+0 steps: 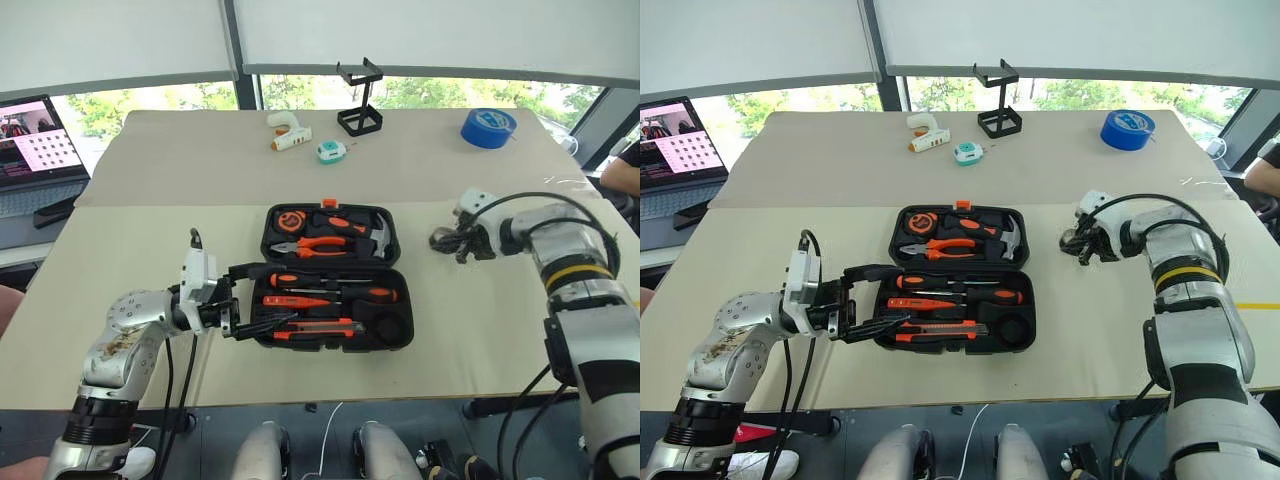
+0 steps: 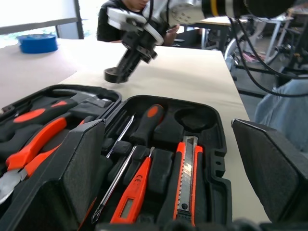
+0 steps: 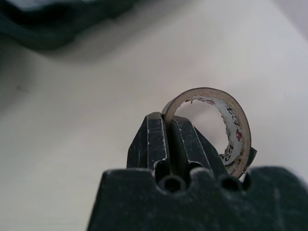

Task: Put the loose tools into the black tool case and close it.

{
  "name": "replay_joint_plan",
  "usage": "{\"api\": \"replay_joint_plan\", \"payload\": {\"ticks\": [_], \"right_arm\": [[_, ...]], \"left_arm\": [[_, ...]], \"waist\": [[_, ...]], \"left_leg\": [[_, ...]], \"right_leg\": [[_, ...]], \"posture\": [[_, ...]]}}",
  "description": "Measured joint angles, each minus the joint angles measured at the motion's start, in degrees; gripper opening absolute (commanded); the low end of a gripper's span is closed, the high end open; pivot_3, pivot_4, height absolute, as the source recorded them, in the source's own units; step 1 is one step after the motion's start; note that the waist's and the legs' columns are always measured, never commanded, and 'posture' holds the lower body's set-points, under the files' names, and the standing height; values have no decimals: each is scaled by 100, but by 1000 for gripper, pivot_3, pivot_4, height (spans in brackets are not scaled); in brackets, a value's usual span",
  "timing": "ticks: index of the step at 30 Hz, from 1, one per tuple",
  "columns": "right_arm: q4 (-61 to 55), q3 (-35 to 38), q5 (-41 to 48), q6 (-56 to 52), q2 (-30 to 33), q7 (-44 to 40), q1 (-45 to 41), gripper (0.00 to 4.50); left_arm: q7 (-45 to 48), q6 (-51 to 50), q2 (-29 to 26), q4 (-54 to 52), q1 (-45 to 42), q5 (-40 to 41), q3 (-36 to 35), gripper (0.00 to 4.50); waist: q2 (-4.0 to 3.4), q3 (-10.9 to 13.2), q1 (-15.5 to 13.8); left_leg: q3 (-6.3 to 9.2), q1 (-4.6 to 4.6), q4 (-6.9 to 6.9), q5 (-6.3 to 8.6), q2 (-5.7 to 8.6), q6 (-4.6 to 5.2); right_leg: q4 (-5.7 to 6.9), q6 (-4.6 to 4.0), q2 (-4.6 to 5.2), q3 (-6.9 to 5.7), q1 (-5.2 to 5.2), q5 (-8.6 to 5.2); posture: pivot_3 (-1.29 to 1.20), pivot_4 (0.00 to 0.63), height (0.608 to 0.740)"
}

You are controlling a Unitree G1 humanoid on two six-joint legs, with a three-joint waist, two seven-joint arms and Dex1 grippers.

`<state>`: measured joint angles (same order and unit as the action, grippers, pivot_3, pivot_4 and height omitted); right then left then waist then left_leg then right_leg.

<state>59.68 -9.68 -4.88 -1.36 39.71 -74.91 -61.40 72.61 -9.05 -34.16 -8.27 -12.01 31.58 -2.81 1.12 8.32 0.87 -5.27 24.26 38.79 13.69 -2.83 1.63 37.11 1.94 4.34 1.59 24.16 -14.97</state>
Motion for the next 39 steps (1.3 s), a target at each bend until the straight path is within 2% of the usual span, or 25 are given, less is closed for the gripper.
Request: {"api": "replay_joint_plan", "payload": {"ticks": [1, 2, 3, 4, 7, 10, 12, 16, 28, 36, 39], "right_arm": [[-1147, 82, 469, -657, 114, -580, 342, 72], [-1789, 115, 749, -1062, 149, -894, 538, 72], [-2564, 124, 1048, -1598, 238, -1102, 810, 72], [-3839, 113, 1507, -2404, 397, -1255, 1314, 72], [-6219, -133, 2301, -3819, 482, -1247, 2203, 72], [-7282, -234, 2534, -4426, 528, -915, 2664, 72], [-7674, -365, 2537, -4544, 649, -703, 2985, 72], [-7727, -657, 2192, -4318, 932, -351, 3296, 72], [-7365, -1111, 1840, -4030, 1091, -244, 3105, 72], [-7197, -1189, 1767, -3820, 1102, -400, 2868, 2729], [-7128, -1135, 2035, -3769, 1138, -653, 2869, 3736]], "left_arm": [[185, 147, -80, -37, 122, -11, 43, 4500], [304, 202, -146, -60, 245, -25, 65, 4500], [397, 270, -184, -79, 317, -48, 112, 4500], [516, 316, -221, -106, 432, -50, 151, 4500], [677, 420, -298, -116, 638, -50, 158, 4500], [704, 526, -344, -171, 741, -50, 148, 4500], [697, 529, -353, -217, 812, -48, 150, 4500], [641, 515, -366, -355, 904, -45, 150, 4500], [325, 364, -499, -508, 982, 2, 125, 4500], [-150, 72, -575, -671, 996, 12, -97, 4500], [-354, -1, -594, -683, 1004, 13, -248, 4500]], "waist": [[0, 0, 2], [-1, 0, 5], [-2, -1, -6], [-1, 0, -19], [-1, 0, -42], [0, 0, -87], [3, 1, -123], [3, 1, -134], [5, 1, -110], [5, 1, -116], [7, 2, -124]], "left_leg": [[8, 0, -3, 0, -3, 0], [21, -3, 0, 1, -10, 1], [22, -4, 0, 1, -9, 2], [29, 1, -3, 2, -10, 2], [36, 5, 2, 6, -8, 8], [36, -2, 17, 6, -3, 9], [37, -2, 23, 5, 0, 9], [33, -2, 23, 5, 3, 10], [36, -3, 22, 4, 0, 10], [37, -2, 21, 5, -1, 10], [36, -1, 21, 5, 0, 10]], "right_leg": [[0, 0, -1, 0, 1, 0], [6, 0, -3, 1, 1, 0], [5, 0, -3, 0, 0, 0], [5, 0, -2, -8, 3, 0], [3, -1, 9, -15, 1, 0], [2, -1, 12, -14, -13, 4], [1, -2, 12, -14, -14, 6], [2, -2, 5, -11, -8, 7], [3, -2, -2, -11, -9, 7], [3, -2, -3, -11, -9, 7], [1, -2, -2, -11, -8, 7]], "posture": [[0, 150, 740], [0, 150, 740], [0, 150, 740], [0, 150, 740], [0, 150, 740], [0, 150, 740], [0, 150, 740], [0, 150, 740], [0, 150, 740], [0, 150, 740], [0, 150, 740]]}}
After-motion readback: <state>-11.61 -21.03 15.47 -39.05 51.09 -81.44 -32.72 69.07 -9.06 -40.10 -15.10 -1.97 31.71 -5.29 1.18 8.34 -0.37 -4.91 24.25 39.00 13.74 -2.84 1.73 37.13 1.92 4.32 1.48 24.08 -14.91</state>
